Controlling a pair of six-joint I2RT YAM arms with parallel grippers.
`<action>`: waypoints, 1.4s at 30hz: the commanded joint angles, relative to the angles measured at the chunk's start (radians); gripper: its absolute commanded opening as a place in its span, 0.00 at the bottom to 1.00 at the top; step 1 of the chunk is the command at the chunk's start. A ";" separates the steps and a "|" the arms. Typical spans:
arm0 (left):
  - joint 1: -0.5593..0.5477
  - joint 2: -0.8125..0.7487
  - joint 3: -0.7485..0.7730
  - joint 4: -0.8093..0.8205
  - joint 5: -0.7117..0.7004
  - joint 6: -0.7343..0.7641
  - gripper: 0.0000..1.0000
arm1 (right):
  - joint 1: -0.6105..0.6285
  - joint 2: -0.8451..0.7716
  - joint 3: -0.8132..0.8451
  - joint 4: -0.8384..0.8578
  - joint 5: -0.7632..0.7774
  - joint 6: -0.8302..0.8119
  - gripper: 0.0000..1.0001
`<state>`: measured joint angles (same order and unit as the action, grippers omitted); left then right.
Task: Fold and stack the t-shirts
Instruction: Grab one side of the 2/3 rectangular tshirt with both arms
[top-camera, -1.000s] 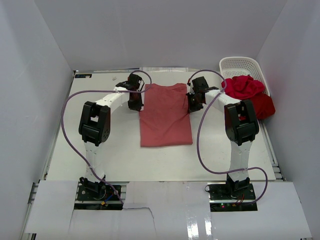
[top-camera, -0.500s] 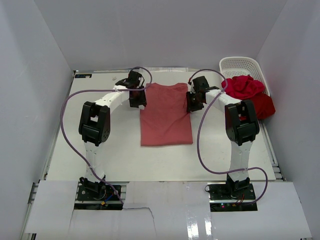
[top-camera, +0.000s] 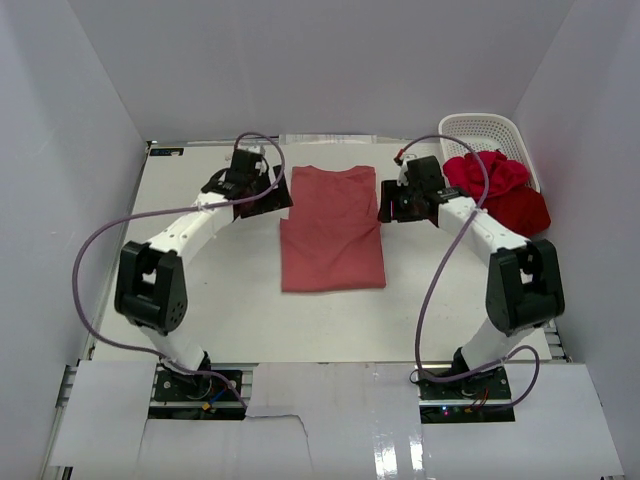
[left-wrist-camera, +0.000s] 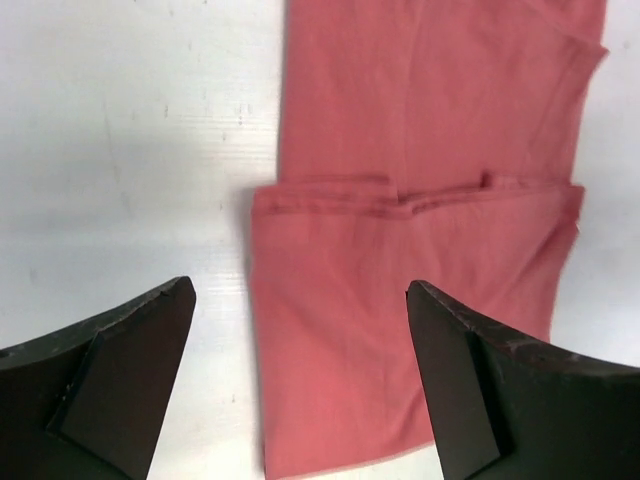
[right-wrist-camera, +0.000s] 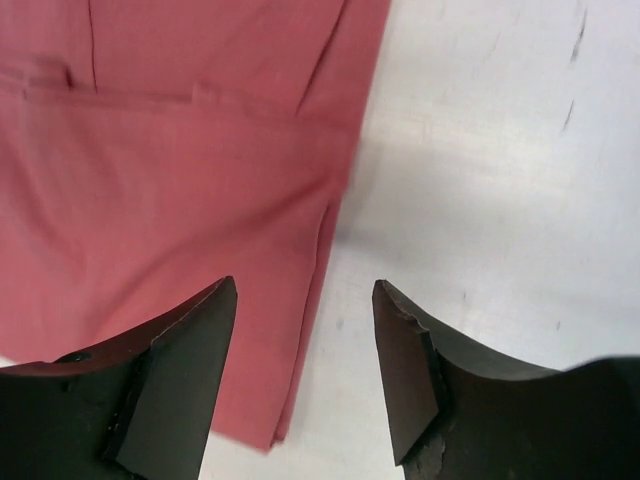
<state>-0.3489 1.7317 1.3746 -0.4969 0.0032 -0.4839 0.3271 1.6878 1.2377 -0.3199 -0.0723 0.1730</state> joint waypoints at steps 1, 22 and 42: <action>0.008 -0.148 -0.184 0.087 0.041 -0.068 0.98 | 0.019 -0.120 -0.152 0.021 -0.031 0.048 0.64; 0.013 -0.388 -0.755 0.394 0.322 -0.231 0.98 | 0.099 -0.235 -0.547 0.120 -0.185 0.177 0.64; 0.008 -0.350 -0.804 0.443 0.353 -0.248 0.91 | 0.130 -0.157 -0.511 0.114 -0.150 0.184 0.13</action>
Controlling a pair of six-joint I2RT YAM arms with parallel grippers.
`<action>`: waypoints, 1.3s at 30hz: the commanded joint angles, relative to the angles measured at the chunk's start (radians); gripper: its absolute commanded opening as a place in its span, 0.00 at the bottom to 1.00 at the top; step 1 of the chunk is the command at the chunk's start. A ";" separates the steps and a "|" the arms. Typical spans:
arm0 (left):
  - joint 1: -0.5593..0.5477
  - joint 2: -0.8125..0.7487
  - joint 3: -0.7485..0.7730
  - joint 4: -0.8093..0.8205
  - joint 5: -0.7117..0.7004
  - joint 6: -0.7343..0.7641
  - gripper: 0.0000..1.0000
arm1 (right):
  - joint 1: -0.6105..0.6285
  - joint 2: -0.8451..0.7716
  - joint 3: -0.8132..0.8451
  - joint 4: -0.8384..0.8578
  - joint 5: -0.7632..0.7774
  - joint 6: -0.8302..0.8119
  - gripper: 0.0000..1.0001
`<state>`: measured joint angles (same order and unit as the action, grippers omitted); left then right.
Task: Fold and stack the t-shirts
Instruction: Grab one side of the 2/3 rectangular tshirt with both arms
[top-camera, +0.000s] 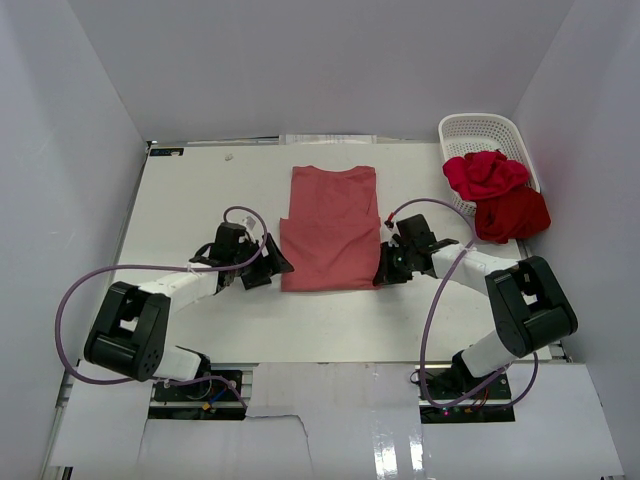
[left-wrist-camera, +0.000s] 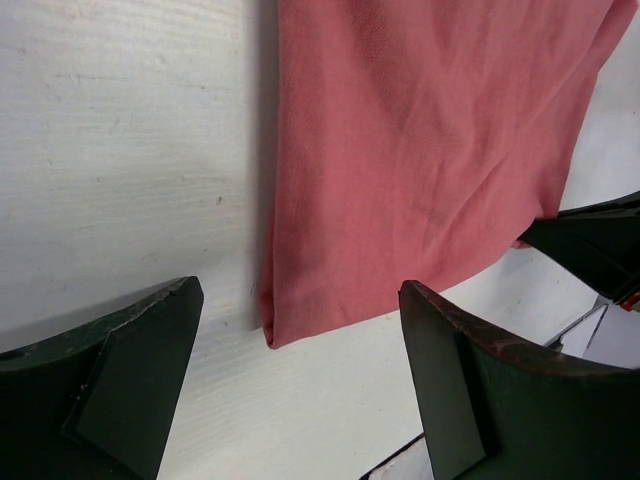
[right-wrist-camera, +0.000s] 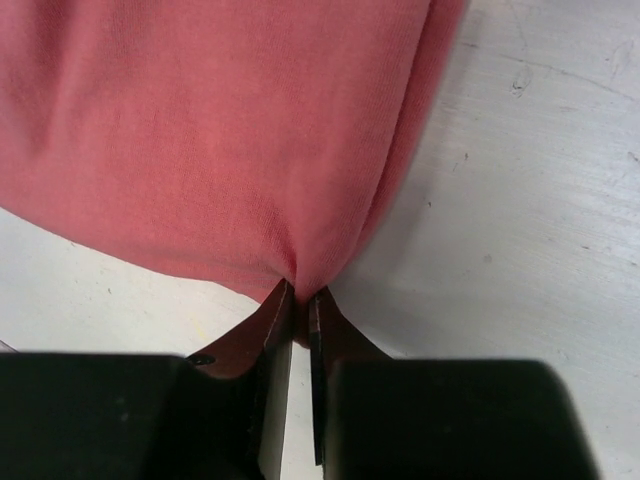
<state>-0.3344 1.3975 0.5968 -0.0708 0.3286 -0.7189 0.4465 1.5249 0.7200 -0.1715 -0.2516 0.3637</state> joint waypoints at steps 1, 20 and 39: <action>-0.012 -0.018 -0.041 0.017 0.030 -0.014 0.90 | 0.011 0.007 0.010 -0.036 0.031 -0.006 0.11; -0.038 0.064 -0.123 0.121 0.049 -0.067 0.66 | 0.024 0.032 0.047 -0.048 0.038 -0.005 0.09; -0.052 0.056 -0.112 0.014 0.141 -0.008 0.00 | 0.052 -0.052 -0.011 -0.103 0.028 0.015 0.08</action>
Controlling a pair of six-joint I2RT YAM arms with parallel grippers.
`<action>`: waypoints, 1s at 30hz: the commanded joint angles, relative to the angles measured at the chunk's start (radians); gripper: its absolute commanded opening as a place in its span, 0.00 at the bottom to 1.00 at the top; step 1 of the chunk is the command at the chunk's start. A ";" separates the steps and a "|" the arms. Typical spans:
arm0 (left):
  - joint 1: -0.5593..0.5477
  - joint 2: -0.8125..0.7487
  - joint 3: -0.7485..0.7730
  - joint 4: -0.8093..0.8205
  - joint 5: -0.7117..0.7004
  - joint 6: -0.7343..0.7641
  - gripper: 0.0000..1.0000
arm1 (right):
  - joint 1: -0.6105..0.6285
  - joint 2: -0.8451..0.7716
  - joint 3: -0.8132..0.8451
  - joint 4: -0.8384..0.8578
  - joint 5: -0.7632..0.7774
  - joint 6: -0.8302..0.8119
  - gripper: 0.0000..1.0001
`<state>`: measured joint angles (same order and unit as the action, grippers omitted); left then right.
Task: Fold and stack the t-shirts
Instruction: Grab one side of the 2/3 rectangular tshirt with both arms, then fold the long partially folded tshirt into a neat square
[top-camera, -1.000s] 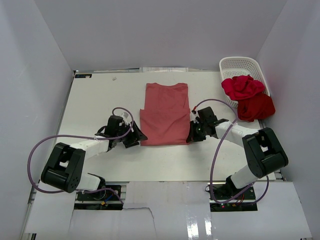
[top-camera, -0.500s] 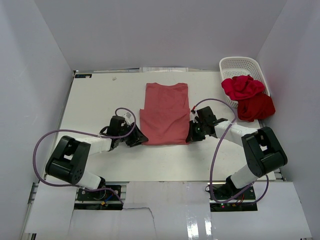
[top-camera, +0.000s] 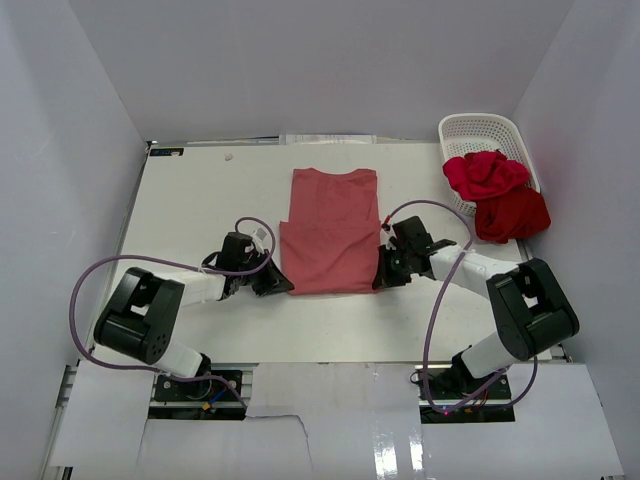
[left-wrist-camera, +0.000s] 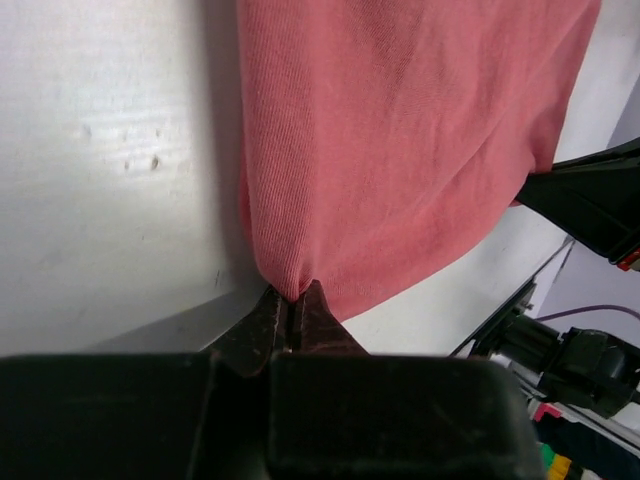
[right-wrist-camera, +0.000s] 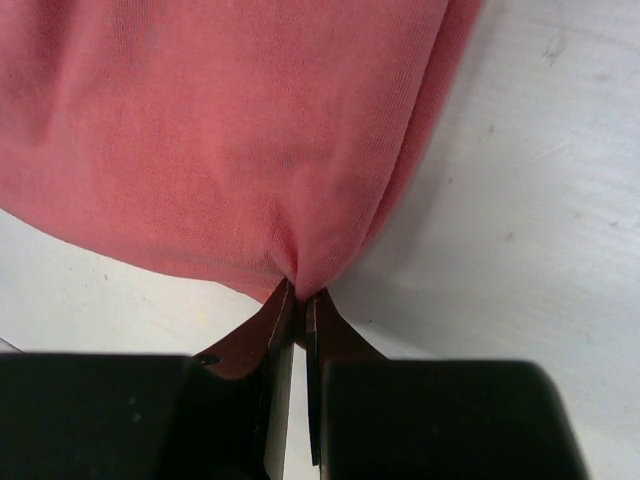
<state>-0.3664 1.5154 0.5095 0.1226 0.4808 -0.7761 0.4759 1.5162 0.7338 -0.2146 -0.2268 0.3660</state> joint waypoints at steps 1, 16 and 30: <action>-0.029 -0.086 -0.031 -0.198 -0.011 0.052 0.00 | 0.035 -0.050 -0.046 -0.068 0.003 0.027 0.08; -0.170 -0.426 -0.134 -0.425 0.039 -0.043 0.00 | 0.270 -0.408 -0.163 -0.348 0.009 0.248 0.08; -0.180 -0.469 0.147 -0.635 -0.002 -0.014 0.00 | 0.282 -0.492 0.070 -0.551 0.033 0.192 0.08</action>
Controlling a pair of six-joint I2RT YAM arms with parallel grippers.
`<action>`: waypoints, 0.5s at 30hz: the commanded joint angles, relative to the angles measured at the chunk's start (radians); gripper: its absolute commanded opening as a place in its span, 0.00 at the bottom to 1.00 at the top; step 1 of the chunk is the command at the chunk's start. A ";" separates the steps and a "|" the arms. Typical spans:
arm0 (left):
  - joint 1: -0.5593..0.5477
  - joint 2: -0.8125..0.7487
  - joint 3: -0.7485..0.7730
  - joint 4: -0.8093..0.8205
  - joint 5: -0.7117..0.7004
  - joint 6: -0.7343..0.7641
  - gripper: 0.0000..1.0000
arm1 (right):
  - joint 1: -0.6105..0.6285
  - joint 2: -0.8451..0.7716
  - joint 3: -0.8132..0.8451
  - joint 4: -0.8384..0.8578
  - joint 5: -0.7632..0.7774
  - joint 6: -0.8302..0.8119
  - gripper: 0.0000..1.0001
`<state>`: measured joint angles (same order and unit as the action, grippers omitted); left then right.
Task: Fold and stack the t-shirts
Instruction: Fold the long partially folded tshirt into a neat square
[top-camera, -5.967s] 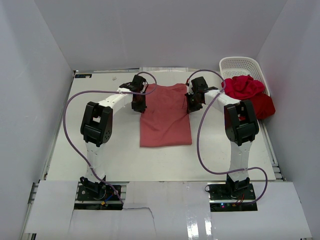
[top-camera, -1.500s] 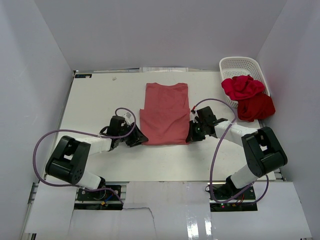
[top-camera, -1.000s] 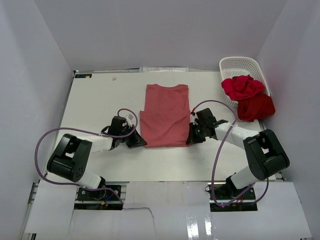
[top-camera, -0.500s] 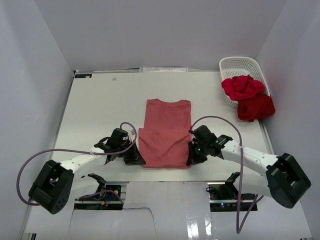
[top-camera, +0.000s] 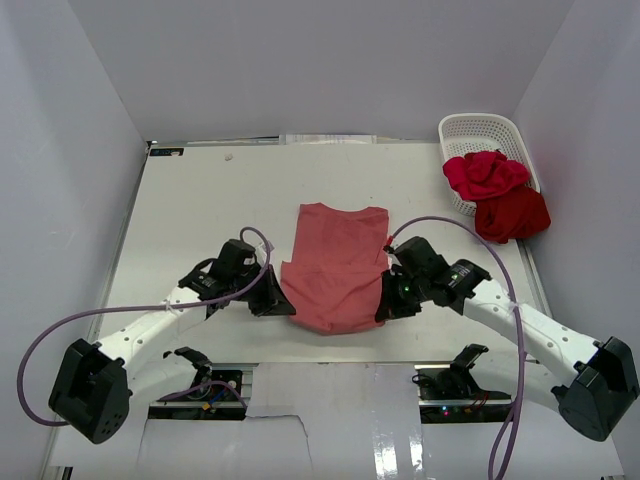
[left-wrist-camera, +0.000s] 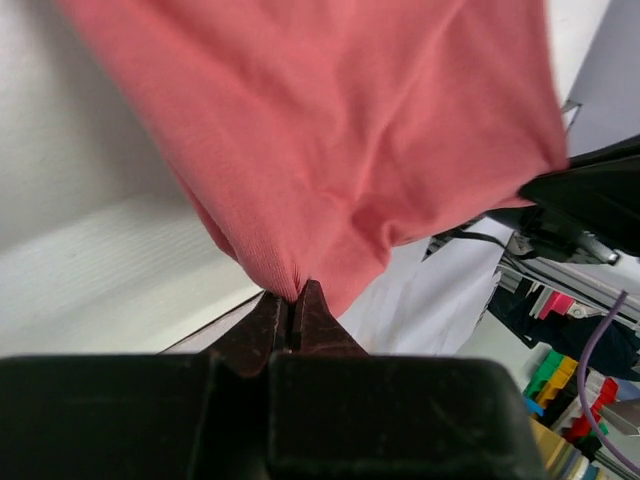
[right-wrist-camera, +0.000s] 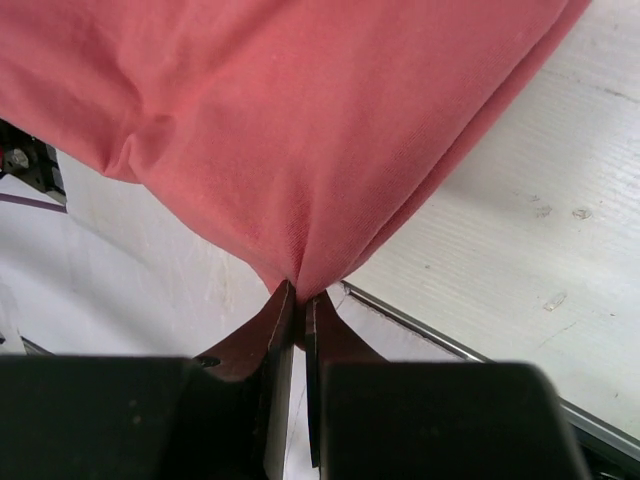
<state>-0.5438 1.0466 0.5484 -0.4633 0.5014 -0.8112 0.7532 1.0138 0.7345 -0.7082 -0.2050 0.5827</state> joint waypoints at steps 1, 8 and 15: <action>-0.001 0.010 0.132 -0.064 -0.029 0.035 0.00 | 0.005 0.014 0.091 -0.063 0.022 -0.029 0.08; 0.019 0.110 0.307 -0.086 -0.037 0.079 0.00 | 0.000 0.058 0.193 -0.092 0.081 -0.060 0.08; 0.074 0.199 0.436 -0.092 -0.050 0.132 0.00 | -0.106 0.121 0.281 -0.109 0.133 -0.136 0.08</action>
<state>-0.5026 1.2289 0.9264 -0.5480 0.4664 -0.7242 0.6968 1.1164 0.9596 -0.7967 -0.1074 0.5064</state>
